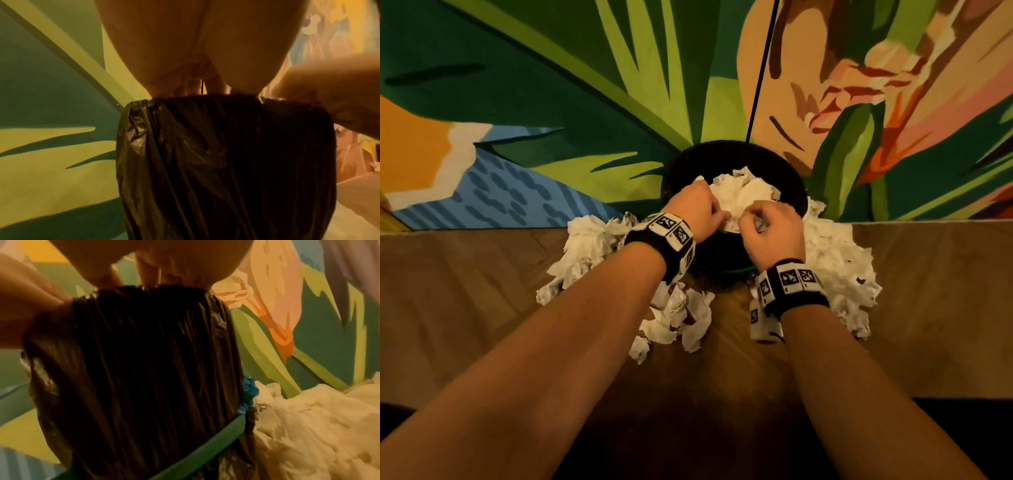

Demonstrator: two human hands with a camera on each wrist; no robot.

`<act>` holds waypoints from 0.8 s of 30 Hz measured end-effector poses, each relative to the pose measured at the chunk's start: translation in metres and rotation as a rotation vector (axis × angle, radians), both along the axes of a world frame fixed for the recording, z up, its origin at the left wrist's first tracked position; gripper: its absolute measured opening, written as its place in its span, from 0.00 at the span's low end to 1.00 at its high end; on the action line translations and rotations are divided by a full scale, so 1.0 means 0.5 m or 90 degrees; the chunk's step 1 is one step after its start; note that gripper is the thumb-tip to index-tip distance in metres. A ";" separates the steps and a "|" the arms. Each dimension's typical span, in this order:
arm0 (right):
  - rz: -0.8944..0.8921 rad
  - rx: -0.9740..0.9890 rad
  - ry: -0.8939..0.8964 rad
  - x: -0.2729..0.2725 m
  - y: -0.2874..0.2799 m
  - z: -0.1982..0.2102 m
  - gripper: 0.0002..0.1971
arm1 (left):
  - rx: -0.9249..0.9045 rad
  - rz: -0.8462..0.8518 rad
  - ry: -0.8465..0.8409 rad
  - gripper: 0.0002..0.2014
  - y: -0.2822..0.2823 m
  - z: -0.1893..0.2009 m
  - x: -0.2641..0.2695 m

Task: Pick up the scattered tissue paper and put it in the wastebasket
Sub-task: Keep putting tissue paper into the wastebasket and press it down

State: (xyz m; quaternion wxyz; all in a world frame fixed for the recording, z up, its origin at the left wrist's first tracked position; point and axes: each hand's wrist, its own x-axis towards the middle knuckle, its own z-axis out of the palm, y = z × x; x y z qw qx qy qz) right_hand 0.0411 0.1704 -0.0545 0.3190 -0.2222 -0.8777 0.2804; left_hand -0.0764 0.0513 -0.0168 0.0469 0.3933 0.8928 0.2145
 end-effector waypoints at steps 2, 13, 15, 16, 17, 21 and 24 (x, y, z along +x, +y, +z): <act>-0.012 0.047 0.019 -0.001 -0.002 -0.011 0.19 | -0.029 -0.012 0.038 0.20 -0.001 -0.011 -0.001; -0.114 0.080 -0.118 -0.029 -0.018 -0.007 0.21 | -0.299 -0.050 0.133 0.21 0.024 -0.028 0.012; -0.106 0.086 -0.157 -0.031 -0.017 -0.007 0.25 | -0.307 -0.061 0.122 0.20 0.024 -0.023 0.012; -0.099 0.091 -0.169 -0.030 -0.017 -0.007 0.27 | -0.301 -0.055 0.118 0.21 0.023 -0.022 0.013; -0.093 0.096 -0.173 -0.030 -0.016 -0.008 0.28 | -0.290 -0.044 0.116 0.21 0.021 -0.022 0.016; -0.049 0.082 -0.134 -0.015 -0.010 -0.010 0.22 | -0.156 0.041 0.154 0.27 0.001 -0.036 0.039; 0.002 0.033 -0.072 0.001 -0.002 -0.001 0.11 | 0.053 0.070 0.177 0.18 -0.024 -0.053 0.053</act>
